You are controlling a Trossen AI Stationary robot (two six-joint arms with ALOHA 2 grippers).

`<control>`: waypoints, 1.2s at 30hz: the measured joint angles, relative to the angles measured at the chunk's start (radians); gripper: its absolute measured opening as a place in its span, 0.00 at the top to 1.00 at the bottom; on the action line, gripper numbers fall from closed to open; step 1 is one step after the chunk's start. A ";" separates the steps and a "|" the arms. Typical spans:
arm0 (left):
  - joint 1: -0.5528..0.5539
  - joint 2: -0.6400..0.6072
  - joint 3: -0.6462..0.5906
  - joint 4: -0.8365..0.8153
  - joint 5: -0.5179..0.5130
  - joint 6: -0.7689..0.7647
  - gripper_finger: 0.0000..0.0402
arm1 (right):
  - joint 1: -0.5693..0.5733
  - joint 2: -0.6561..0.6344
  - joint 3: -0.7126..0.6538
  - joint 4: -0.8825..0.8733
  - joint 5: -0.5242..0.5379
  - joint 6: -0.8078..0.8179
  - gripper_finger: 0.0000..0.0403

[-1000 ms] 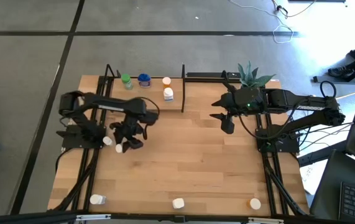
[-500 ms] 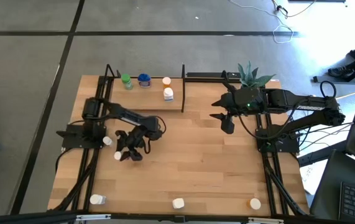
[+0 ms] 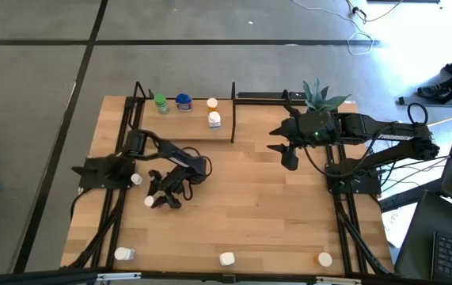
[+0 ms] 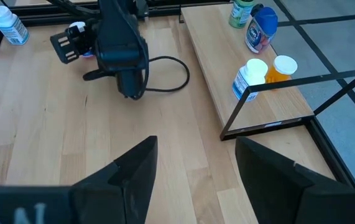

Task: Pick and place medicine bottles onto shelf by color
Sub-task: Put the pink pill bottle on the shelf

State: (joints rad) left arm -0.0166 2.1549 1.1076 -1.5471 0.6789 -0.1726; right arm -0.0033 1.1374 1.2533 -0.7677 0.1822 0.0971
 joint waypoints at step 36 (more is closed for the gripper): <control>0.000 0.019 0.000 0.072 0.024 -0.113 0.55 | 0.000 0.000 0.000 0.000 0.000 0.000 0.46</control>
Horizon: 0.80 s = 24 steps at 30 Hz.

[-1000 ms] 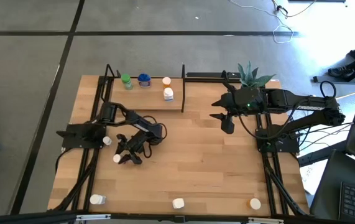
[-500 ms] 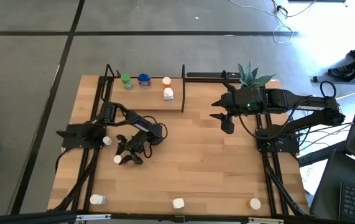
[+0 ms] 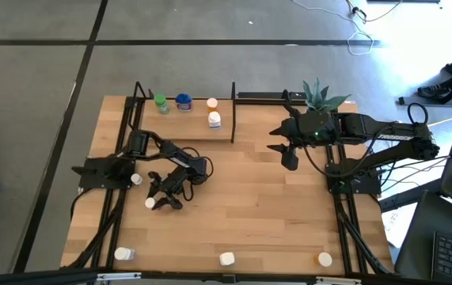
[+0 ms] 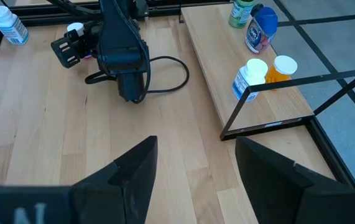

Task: Pick and place medicine bottles onto shelf by color
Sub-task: Put the pink pill bottle on the shelf

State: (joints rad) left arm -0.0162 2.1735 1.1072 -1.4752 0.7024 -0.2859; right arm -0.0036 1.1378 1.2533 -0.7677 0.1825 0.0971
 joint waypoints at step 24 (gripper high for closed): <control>0.000 0.000 0.000 0.000 -0.008 0.000 0.55 | 0.000 0.000 0.000 0.000 0.000 0.000 0.46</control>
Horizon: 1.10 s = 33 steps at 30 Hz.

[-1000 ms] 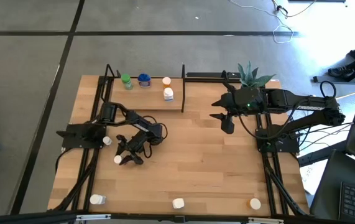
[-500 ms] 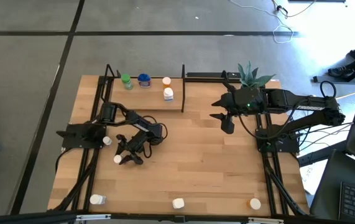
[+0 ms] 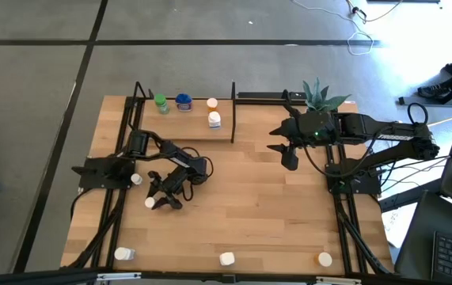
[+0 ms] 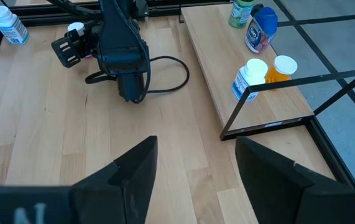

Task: Pick and place medicine bottles onto shelf by color
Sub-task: Put the pink pill bottle on the shelf

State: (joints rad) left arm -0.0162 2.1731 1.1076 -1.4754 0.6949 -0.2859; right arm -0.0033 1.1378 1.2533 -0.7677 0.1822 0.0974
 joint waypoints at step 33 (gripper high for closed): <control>0.000 0.000 0.000 0.001 -0.030 0.008 0.49 | 0.000 0.000 0.000 0.000 0.000 0.000 0.46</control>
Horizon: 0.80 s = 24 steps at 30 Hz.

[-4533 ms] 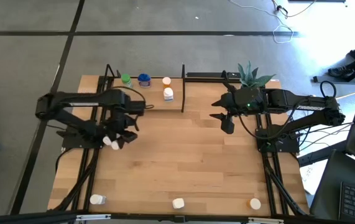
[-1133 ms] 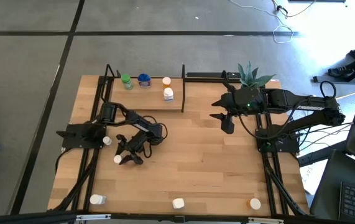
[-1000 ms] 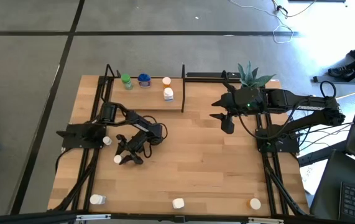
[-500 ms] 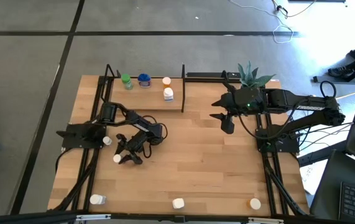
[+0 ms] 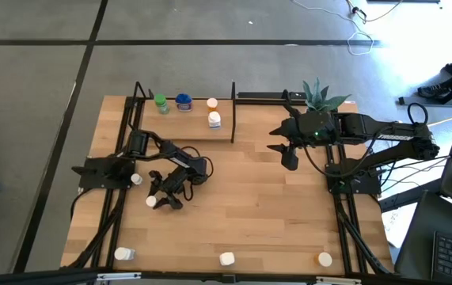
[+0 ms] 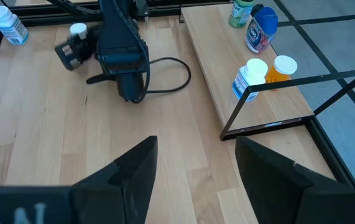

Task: Pick and place medicine bottles onto shelf by color
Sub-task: Put the pink pill bottle on the shelf

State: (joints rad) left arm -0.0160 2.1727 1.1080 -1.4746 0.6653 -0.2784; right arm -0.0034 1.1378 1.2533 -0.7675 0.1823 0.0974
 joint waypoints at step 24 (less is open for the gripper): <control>0.001 -0.001 0.033 -0.095 -0.053 0.002 0.46 | 0.000 0.000 0.000 0.000 0.000 0.000 0.46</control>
State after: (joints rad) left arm -0.0154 2.1719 1.1413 -1.5697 0.6121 -0.2764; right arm -0.0035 1.1378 1.2533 -0.7676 0.1822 0.0975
